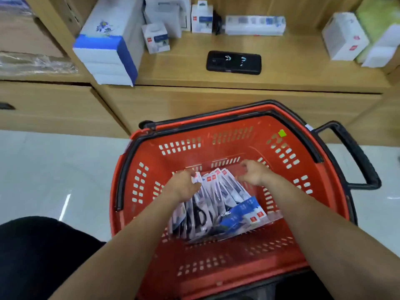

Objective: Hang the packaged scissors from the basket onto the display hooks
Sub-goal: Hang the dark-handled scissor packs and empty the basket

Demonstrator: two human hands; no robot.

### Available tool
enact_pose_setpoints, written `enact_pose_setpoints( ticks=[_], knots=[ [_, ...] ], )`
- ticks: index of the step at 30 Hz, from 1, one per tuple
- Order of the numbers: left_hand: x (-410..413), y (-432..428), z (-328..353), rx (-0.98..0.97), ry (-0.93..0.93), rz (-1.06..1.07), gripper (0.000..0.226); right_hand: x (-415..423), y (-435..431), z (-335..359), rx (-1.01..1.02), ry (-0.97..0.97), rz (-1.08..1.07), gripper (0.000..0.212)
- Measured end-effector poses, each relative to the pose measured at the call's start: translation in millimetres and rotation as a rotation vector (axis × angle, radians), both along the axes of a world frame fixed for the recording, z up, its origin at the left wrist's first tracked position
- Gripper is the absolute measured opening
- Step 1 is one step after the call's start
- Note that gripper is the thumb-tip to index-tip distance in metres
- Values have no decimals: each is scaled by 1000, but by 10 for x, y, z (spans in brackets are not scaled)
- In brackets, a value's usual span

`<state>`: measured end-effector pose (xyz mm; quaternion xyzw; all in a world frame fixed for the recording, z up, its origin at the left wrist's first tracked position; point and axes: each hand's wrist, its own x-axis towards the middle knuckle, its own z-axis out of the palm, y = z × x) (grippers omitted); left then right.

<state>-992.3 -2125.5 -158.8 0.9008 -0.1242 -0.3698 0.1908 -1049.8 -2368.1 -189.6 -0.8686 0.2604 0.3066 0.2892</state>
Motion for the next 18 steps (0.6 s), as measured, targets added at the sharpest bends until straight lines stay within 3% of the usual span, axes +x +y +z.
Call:
enact_pose_setpoints(
  ticks=[5,9,10,14,18],
  knots=[
    [-115,-146,-519,129,32,1,62,50,-125,-695,144,95,-158,70],
    [-118,-176,-822,112,5,-1,71,-63,-232,-1630,164,70,-193,125],
    [-105,-168,-901,107,-6,1,72,-92,-226,-1730,166,80,-175,130],
    [-79,-128,-1127,81,-47,16,73,-56,-67,-1548,202,166,-194,113],
    [-140,-141,-1243,78,-73,5,70,10,64,-1465,204,171,-96,74]
  ],
)
